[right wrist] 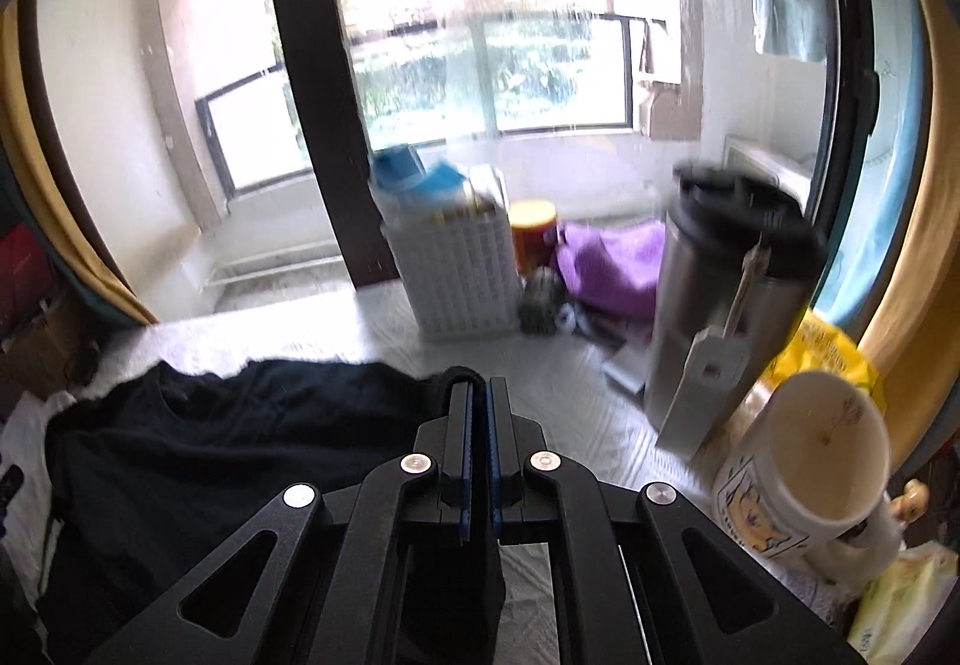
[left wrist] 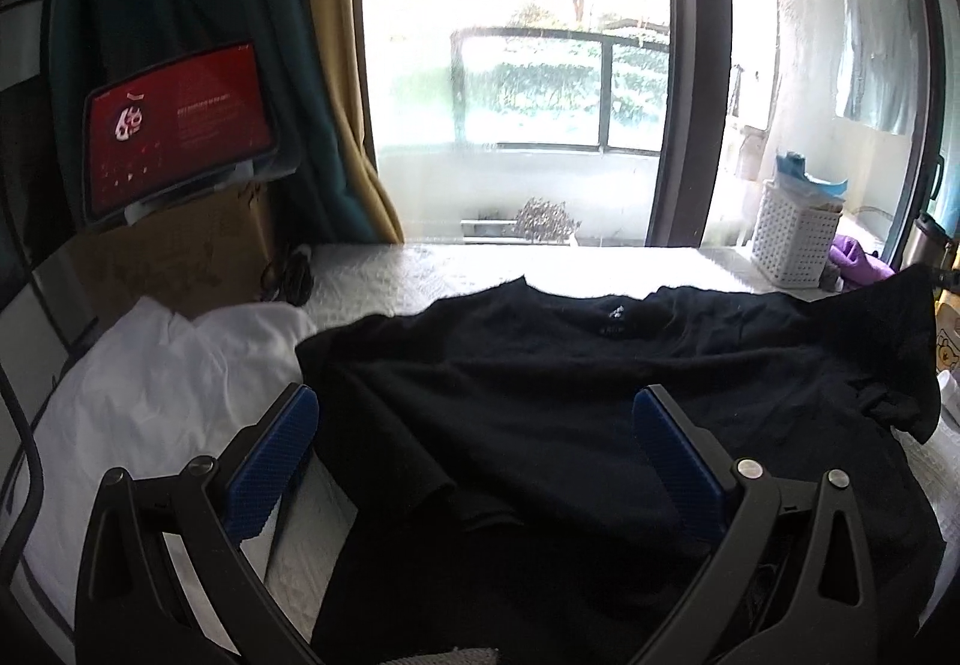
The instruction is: Fold small clothes
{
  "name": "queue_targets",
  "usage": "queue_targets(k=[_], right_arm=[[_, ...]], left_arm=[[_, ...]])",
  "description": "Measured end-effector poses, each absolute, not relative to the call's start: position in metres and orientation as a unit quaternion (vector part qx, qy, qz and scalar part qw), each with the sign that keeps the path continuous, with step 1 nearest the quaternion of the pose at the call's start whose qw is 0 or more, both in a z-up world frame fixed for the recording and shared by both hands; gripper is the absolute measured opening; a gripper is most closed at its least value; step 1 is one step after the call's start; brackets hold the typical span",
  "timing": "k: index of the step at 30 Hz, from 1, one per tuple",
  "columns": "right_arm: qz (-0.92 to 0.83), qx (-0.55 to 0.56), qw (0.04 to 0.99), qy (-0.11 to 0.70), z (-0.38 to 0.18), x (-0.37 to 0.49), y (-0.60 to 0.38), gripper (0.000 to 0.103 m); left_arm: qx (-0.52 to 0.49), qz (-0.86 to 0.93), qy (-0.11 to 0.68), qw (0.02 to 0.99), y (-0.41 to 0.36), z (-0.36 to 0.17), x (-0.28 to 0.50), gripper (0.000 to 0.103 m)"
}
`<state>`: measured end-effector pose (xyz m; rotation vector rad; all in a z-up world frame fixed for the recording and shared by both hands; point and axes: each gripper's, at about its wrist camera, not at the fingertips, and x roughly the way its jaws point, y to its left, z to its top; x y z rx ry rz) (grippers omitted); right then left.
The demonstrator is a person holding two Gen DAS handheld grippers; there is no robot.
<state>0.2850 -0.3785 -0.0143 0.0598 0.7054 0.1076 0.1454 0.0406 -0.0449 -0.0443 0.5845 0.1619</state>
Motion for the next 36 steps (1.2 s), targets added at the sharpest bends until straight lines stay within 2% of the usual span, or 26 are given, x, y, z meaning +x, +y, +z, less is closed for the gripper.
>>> queue_targets(k=[7, 16, 36], right_arm=[[0.075, 0.021, 0.944, 0.32, 0.018, 0.277, -0.348, 0.004], [0.111, 0.003, 0.941, 0.32, 0.025, 0.269, -0.282, 0.004], [0.163, -0.039, 0.91, 0.379, -0.031, 0.28, -0.177, 0.004]], left_arm=[[-0.026, 0.065, 0.269, 0.96, 0.049, -0.038, 0.141, 0.103], [-0.039, 0.063, 0.252, 0.965, 0.075, -0.033, 0.134, 0.103], [-0.076, 0.088, 0.257, 0.959, 0.127, -0.052, 0.112, 0.103]])
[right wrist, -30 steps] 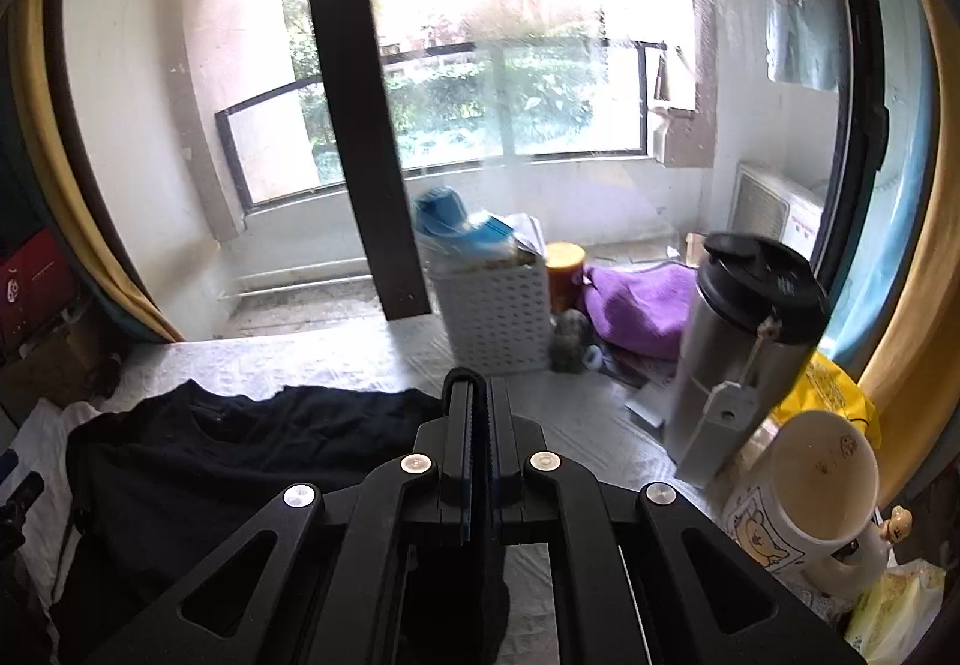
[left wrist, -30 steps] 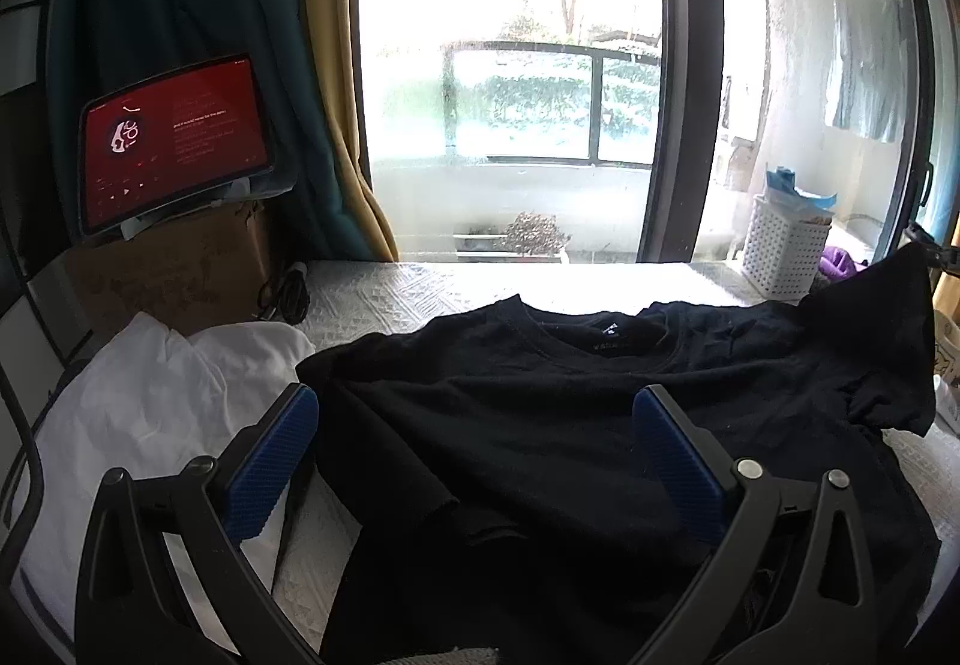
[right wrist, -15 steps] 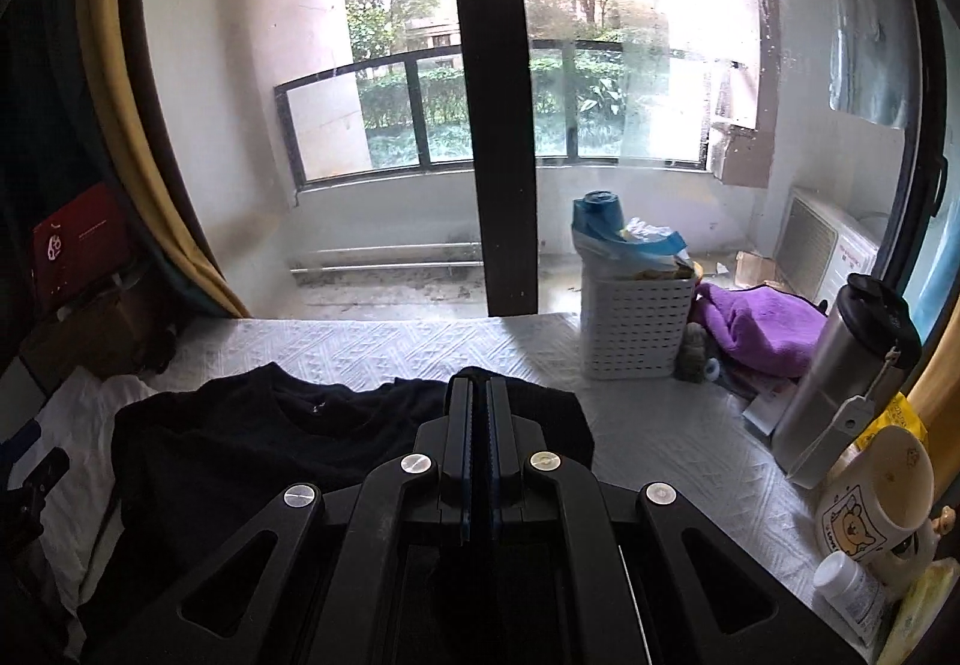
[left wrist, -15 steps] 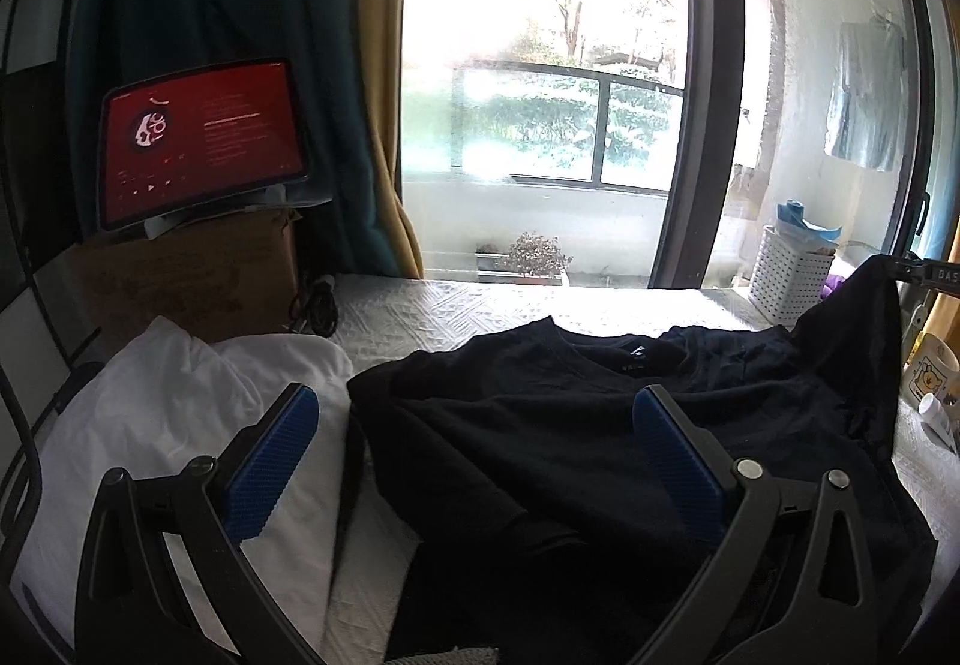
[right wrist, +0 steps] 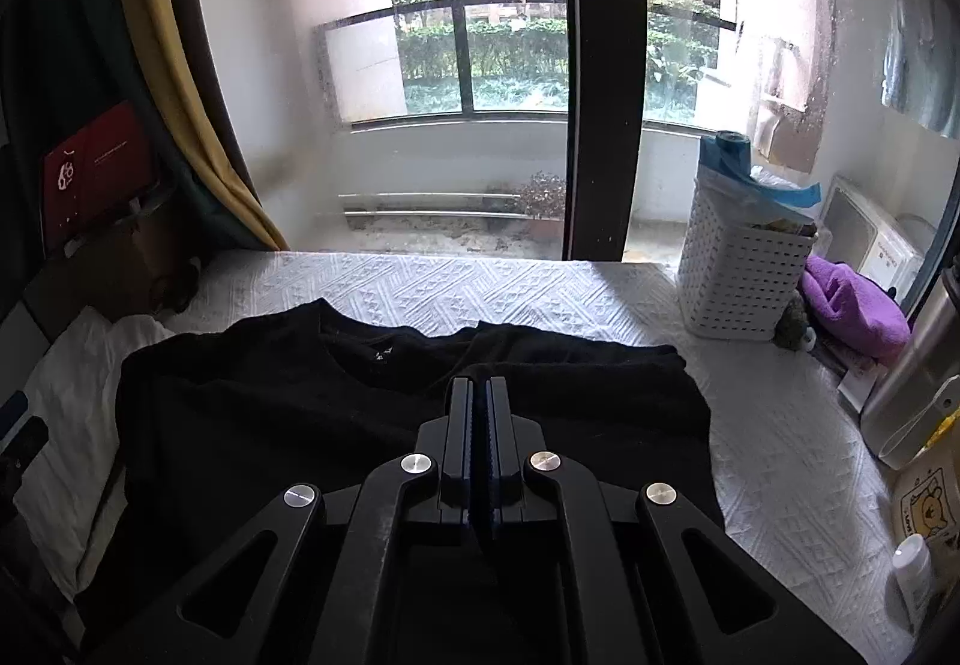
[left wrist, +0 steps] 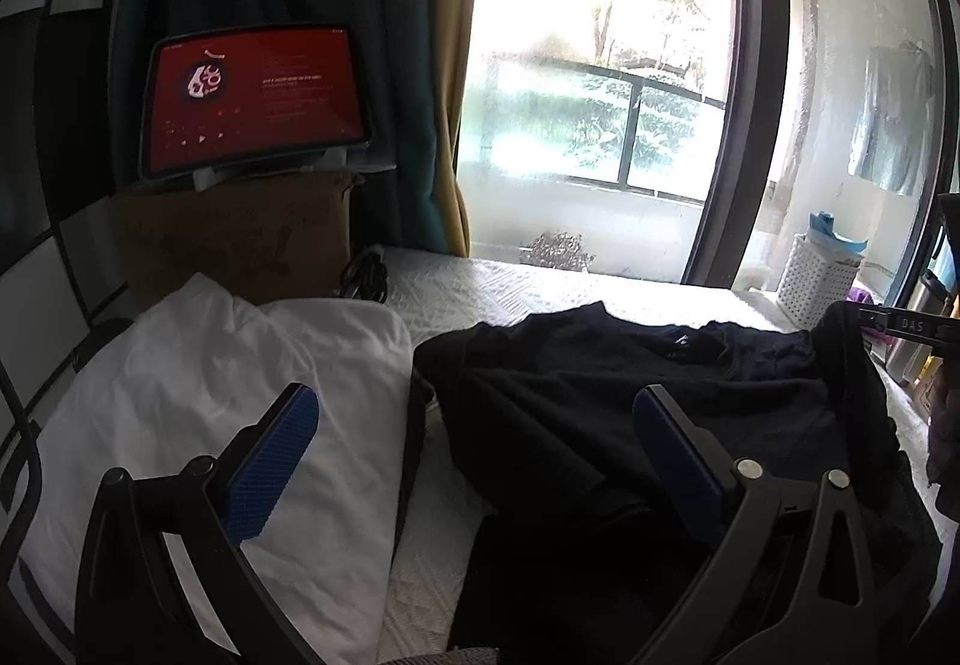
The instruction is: Fold small clothes
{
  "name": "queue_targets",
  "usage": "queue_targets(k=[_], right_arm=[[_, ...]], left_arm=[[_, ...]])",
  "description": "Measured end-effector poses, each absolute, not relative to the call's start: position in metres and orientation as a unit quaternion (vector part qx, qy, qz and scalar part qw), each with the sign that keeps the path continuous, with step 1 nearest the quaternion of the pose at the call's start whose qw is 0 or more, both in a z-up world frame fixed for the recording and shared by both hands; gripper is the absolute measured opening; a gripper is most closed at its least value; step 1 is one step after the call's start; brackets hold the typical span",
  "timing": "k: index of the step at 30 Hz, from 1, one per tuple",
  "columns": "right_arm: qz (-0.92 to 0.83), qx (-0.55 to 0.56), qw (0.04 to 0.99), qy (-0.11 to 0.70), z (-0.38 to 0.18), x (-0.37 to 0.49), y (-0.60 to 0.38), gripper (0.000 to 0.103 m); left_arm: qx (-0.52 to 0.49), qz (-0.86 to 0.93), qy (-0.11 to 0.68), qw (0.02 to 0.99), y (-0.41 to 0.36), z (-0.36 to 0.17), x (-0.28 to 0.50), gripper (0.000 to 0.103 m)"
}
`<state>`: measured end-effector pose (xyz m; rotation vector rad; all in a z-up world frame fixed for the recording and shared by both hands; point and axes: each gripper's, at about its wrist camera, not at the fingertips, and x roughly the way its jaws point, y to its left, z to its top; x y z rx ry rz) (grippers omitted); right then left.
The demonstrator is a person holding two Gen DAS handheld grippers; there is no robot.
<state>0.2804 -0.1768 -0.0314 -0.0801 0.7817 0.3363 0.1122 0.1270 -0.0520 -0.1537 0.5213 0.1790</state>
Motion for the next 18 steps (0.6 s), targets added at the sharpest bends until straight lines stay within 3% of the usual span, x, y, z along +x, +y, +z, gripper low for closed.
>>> queue_targets(k=[18], right_arm=[[0.182, -0.05, 0.875, 0.446, -0.107, 0.301, -0.14, 0.004]], left_arm=[[-0.074, 0.095, 0.281, 0.952, 0.13, -0.068, 0.12, 0.103]])
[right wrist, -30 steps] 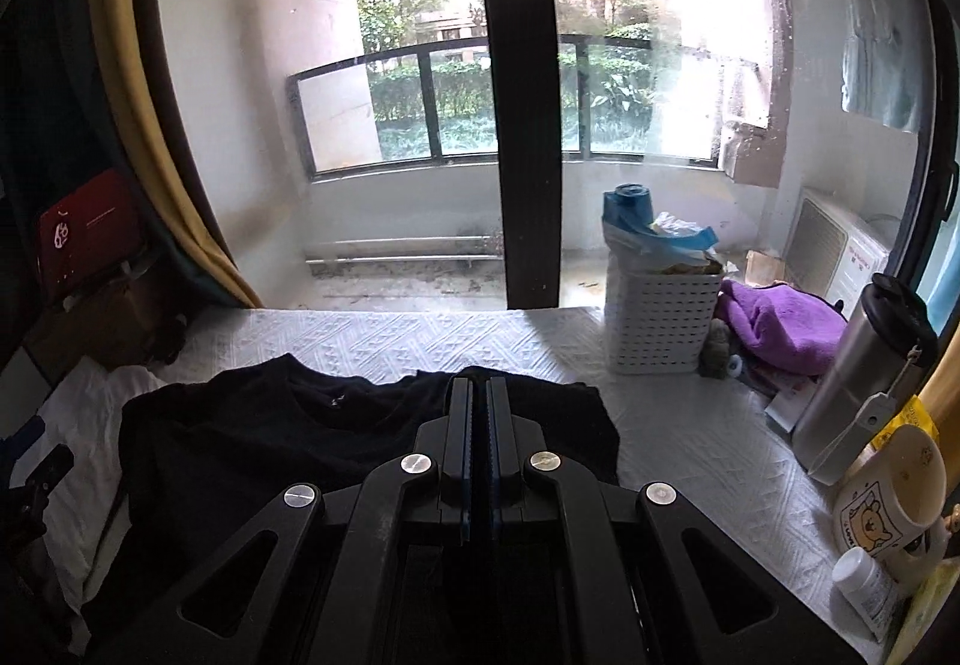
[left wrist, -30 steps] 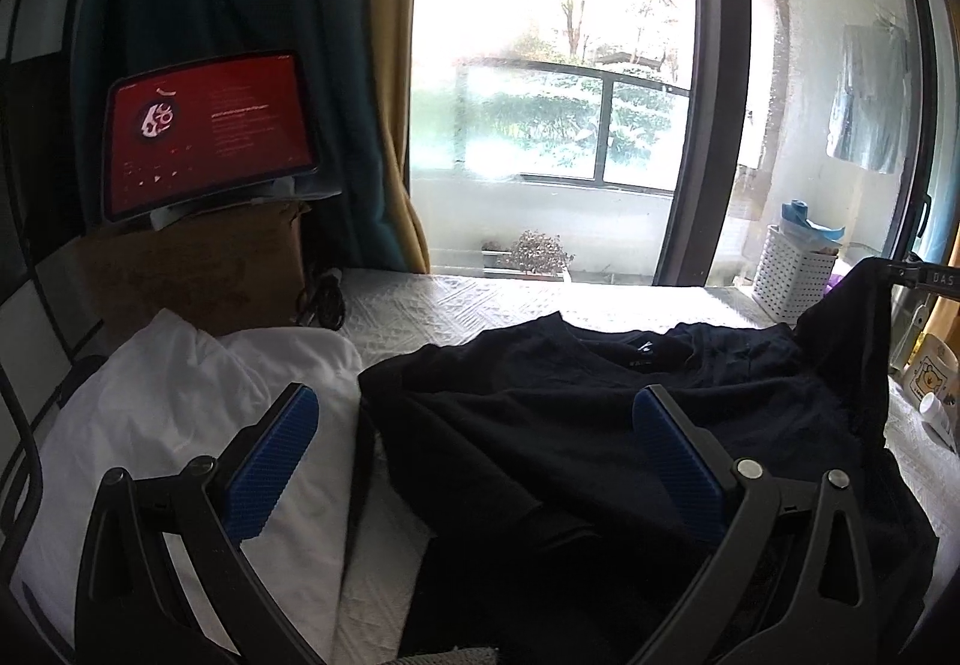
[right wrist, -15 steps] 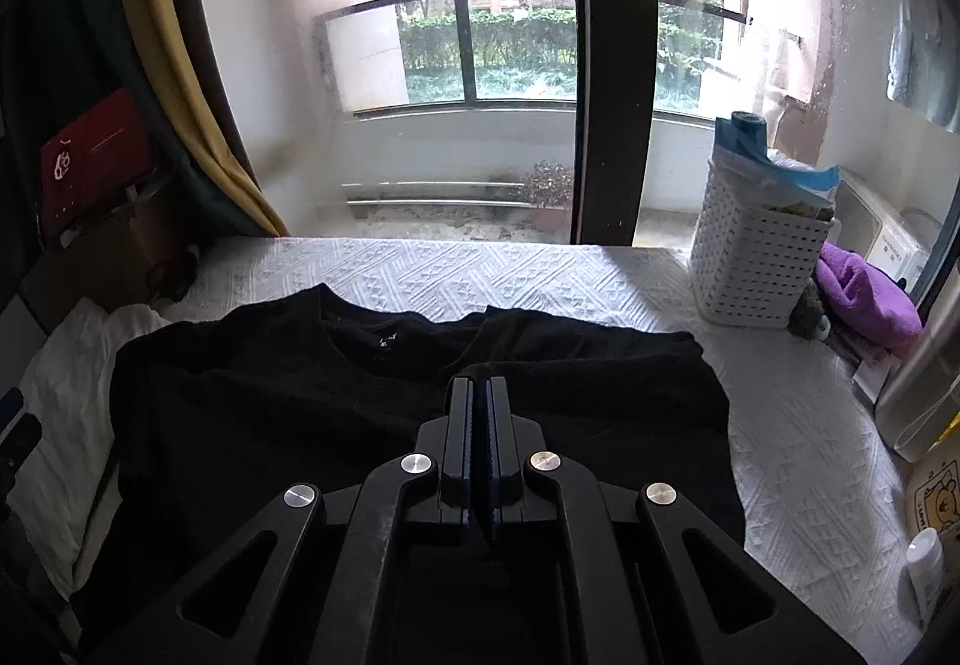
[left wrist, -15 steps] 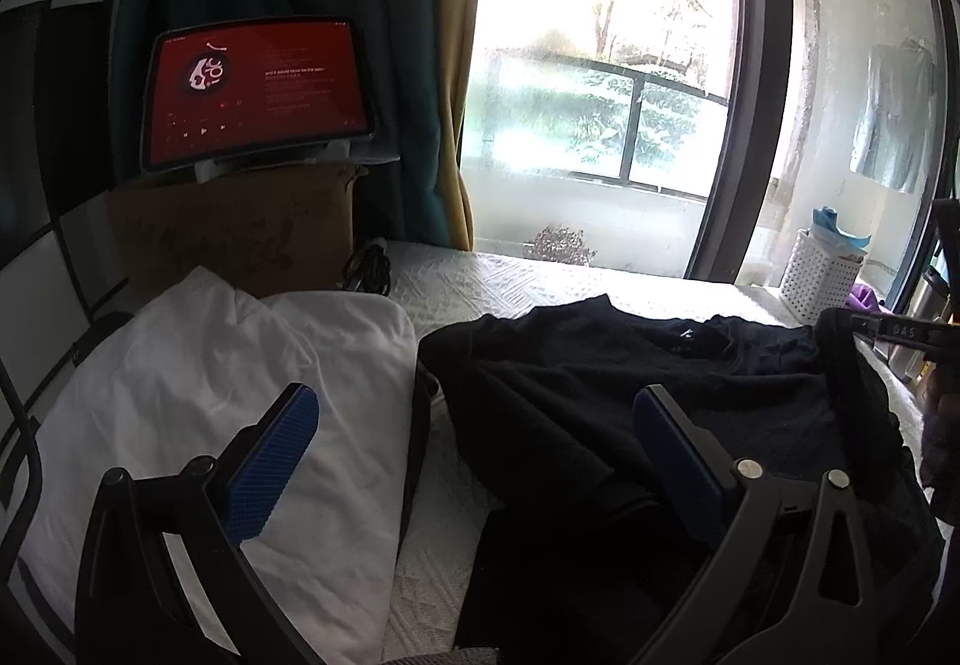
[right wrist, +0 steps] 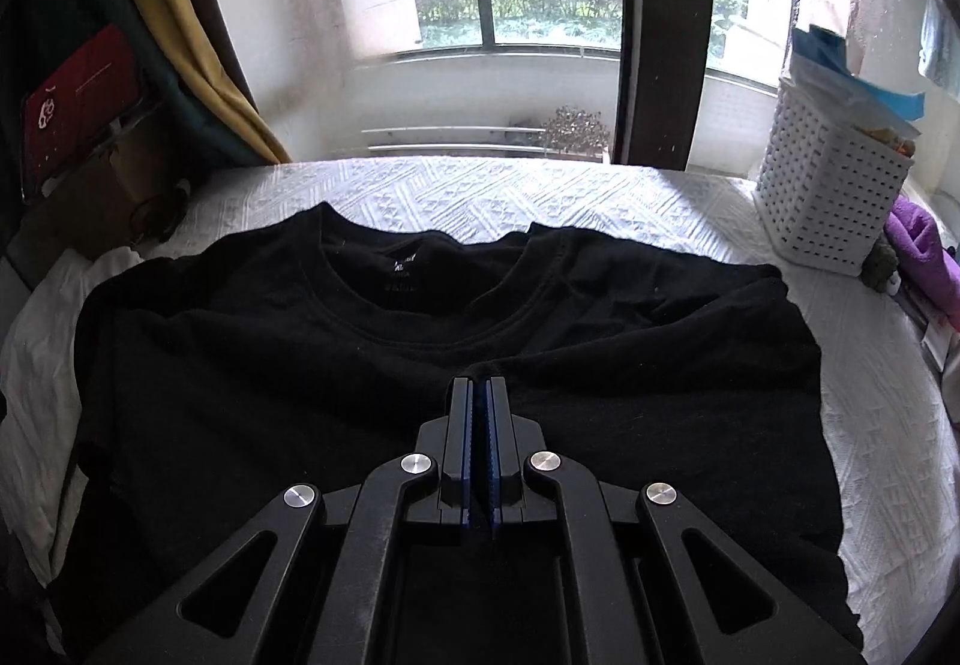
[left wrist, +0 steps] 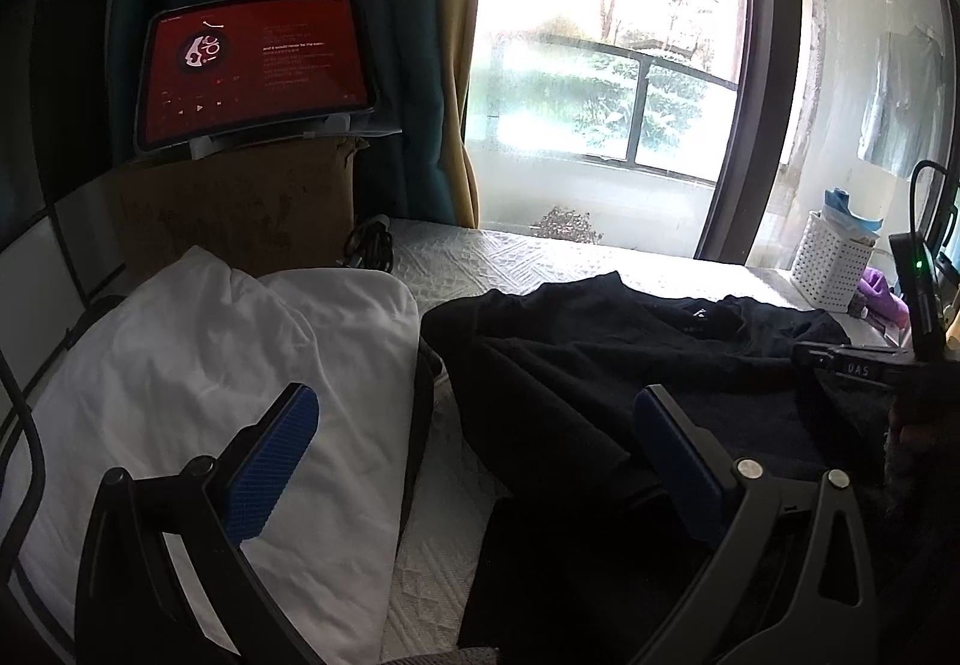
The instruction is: Fold small clothes
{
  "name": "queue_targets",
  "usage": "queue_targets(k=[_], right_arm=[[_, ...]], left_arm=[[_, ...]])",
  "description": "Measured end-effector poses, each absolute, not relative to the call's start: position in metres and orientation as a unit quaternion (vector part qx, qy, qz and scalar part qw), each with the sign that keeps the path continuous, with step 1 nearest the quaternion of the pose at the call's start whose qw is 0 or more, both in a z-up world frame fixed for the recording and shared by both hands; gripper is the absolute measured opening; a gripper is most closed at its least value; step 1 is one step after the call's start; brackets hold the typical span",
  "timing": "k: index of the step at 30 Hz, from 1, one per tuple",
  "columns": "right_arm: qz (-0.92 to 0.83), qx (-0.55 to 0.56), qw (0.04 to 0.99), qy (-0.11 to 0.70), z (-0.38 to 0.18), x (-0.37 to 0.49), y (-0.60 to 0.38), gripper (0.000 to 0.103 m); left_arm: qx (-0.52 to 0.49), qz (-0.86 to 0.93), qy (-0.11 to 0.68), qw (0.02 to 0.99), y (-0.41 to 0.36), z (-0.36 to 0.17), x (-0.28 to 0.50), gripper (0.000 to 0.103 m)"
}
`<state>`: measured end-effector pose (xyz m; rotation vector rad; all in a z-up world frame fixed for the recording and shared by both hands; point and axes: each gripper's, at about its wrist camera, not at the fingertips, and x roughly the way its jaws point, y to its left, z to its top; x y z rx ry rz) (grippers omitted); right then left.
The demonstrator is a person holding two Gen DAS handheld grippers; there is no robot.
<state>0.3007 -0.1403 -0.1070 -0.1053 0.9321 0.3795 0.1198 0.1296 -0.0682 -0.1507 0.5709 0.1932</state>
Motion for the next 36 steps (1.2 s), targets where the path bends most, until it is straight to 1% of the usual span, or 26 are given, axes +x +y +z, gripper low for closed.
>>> queue_targets(k=[6, 11, 13, 14, 15, 16, 17, 29, 36], right_arm=[[0.181, -0.065, 0.867, 0.461, -0.123, 0.3, -0.133, 0.004], [0.184, -0.075, 0.871, 0.449, -0.12, 0.297, -0.133, 0.005], [0.187, -0.075, 0.871, 0.447, -0.117, 0.294, -0.134, 0.011], [0.19, -0.073, 0.871, 0.447, -0.116, 0.293, -0.135, 0.029], [0.192, -0.072, 0.871, 0.446, -0.114, 0.291, -0.136, 0.065], [0.195, -0.07, 0.873, 0.442, -0.112, 0.289, -0.137, 0.083], [0.199, -0.068, 0.874, 0.438, -0.11, 0.286, -0.138, 0.098], [0.189, -0.067, 0.887, 0.417, -0.089, 0.265, -0.16, 0.098], [0.176, -0.063, 0.893, 0.409, -0.08, 0.257, -0.186, 0.098]], left_arm=[[-0.069, 0.1, 0.286, 0.95, 0.128, -0.069, 0.12, 0.103], [-0.062, 0.102, 0.286, 0.951, 0.123, -0.064, 0.117, 0.103], [-0.059, 0.103, 0.285, 0.951, 0.121, -0.062, 0.115, 0.103], [-0.057, 0.103, 0.285, 0.951, 0.119, -0.061, 0.114, 0.103], [-0.056, 0.103, 0.284, 0.952, 0.117, -0.06, 0.114, 0.103], [-0.054, 0.102, 0.283, 0.952, 0.115, -0.058, 0.113, 0.103], [-0.053, 0.101, 0.282, 0.953, 0.113, -0.057, 0.112, 0.103], [-0.03, 0.09, 0.283, 0.954, 0.087, -0.047, 0.109, 0.103], [-0.03, 0.092, 0.299, 0.949, 0.081, -0.052, 0.112, 0.103]])
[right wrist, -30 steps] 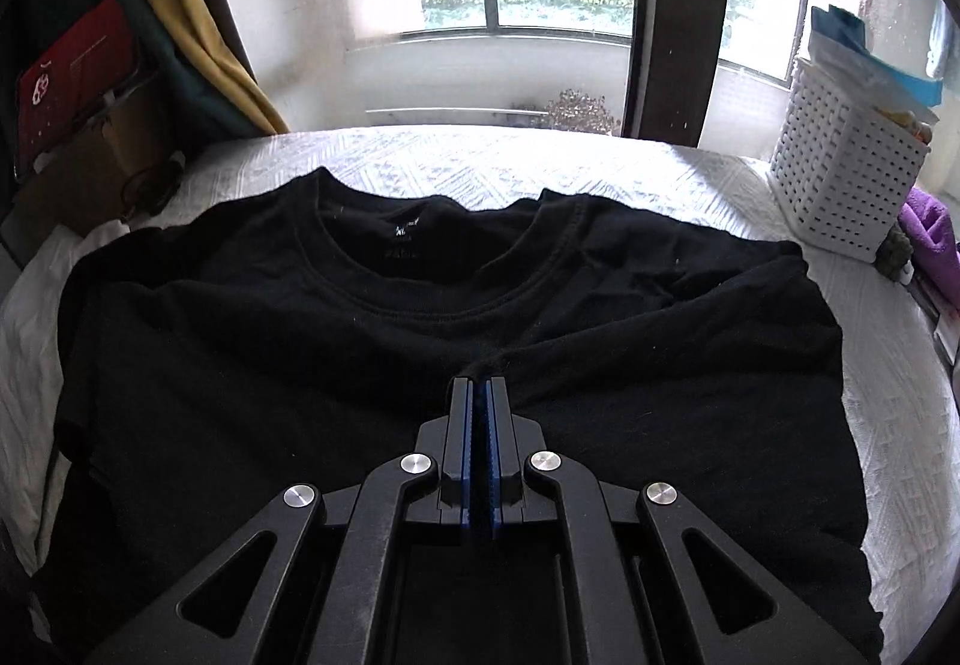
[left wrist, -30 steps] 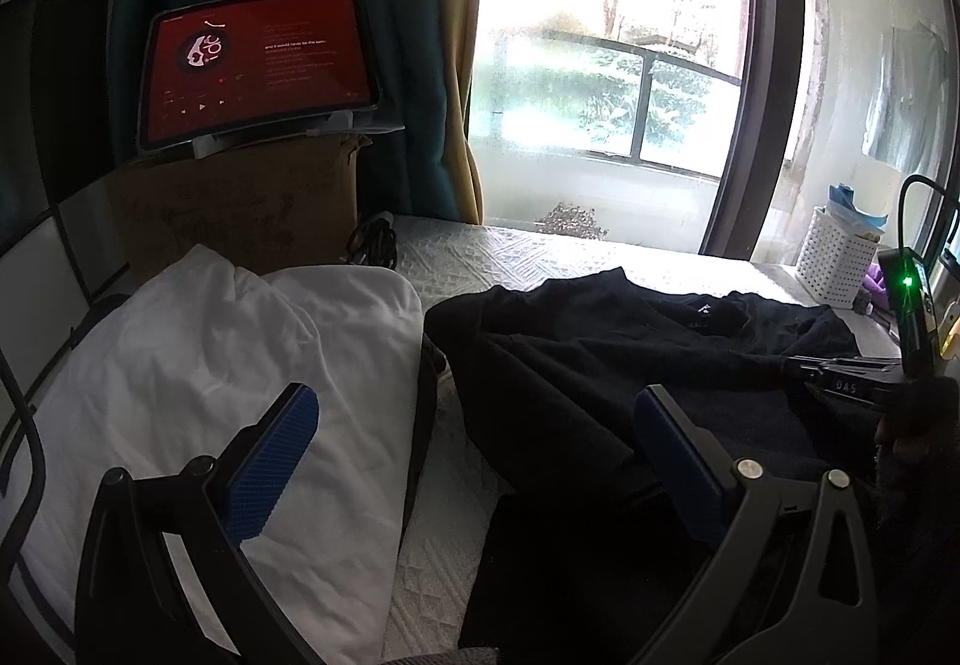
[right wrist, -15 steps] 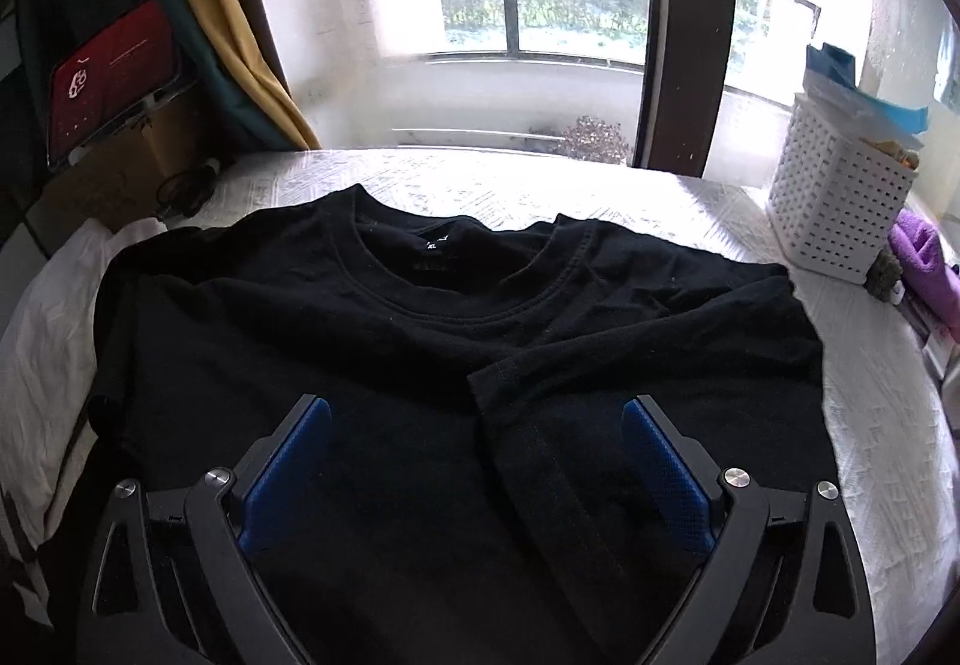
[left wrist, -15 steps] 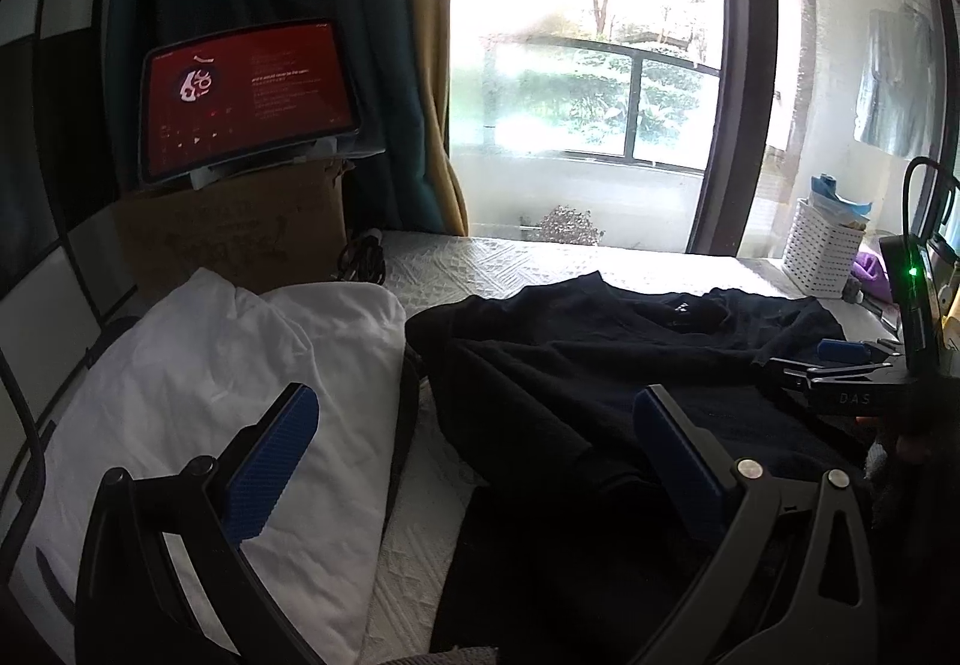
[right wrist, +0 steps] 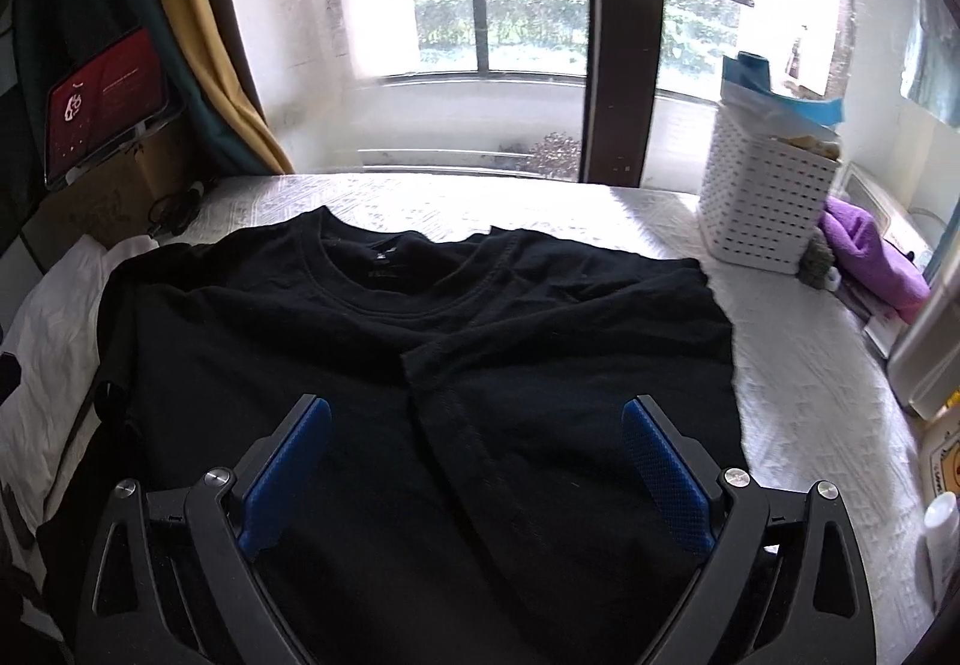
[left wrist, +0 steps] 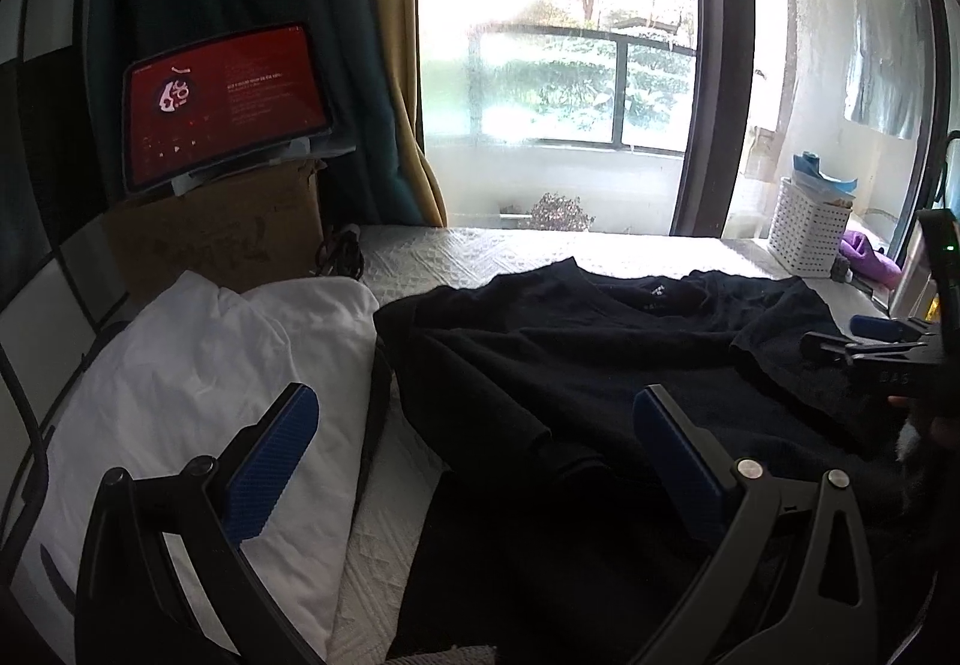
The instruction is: Fold small clothes
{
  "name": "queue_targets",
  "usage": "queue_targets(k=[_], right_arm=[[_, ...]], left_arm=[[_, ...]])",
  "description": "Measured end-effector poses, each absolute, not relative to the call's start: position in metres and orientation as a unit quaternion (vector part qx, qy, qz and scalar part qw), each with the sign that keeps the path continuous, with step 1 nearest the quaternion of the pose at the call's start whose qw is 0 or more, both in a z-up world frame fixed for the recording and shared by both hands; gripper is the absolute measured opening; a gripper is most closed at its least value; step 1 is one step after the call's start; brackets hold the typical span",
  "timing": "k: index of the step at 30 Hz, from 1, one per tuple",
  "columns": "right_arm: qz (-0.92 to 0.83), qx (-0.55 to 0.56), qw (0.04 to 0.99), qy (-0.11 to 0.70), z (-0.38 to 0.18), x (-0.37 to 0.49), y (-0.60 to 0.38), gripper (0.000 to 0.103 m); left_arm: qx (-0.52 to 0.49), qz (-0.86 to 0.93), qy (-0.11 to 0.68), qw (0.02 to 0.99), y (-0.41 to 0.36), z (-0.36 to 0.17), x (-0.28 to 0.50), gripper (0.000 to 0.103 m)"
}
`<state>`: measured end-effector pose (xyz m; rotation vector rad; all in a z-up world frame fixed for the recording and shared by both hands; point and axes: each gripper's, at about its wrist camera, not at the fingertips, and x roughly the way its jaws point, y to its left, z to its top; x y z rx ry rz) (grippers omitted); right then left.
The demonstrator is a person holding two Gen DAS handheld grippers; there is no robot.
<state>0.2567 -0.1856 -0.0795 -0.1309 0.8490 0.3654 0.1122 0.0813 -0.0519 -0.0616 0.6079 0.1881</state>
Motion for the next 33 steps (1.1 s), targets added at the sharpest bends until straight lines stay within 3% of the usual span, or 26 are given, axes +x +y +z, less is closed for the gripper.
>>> queue_targets(k=[15, 20, 27, 28, 33], right_arm=[[0.162, -0.027, 0.889, 0.427, -0.098, 0.263, -0.233, 0.098], [0.168, -0.017, 0.889, 0.426, -0.102, 0.268, -0.237, 0.098], [0.165, -0.008, 0.887, 0.431, -0.107, 0.274, -0.245, 0.098], [0.164, -0.006, 0.887, 0.432, -0.107, 0.275, -0.246, 0.098], [0.164, -0.006, 0.887, 0.431, -0.107, 0.275, -0.246, 0.098]], left_arm=[[-0.018, 0.115, 0.358, 0.927, 0.079, -0.078, 0.143, 0.103], [-0.068, 0.116, 0.41, 0.902, 0.096, -0.106, 0.165, 0.103], [-0.157, 0.158, 0.37, 0.902, 0.148, -0.1, 0.158, 0.102], [-0.162, 0.163, 0.368, 0.901, 0.154, -0.1, 0.158, 0.101], [-0.182, 0.124, 0.403, 0.888, 0.158, -0.117, 0.164, 0.072]])
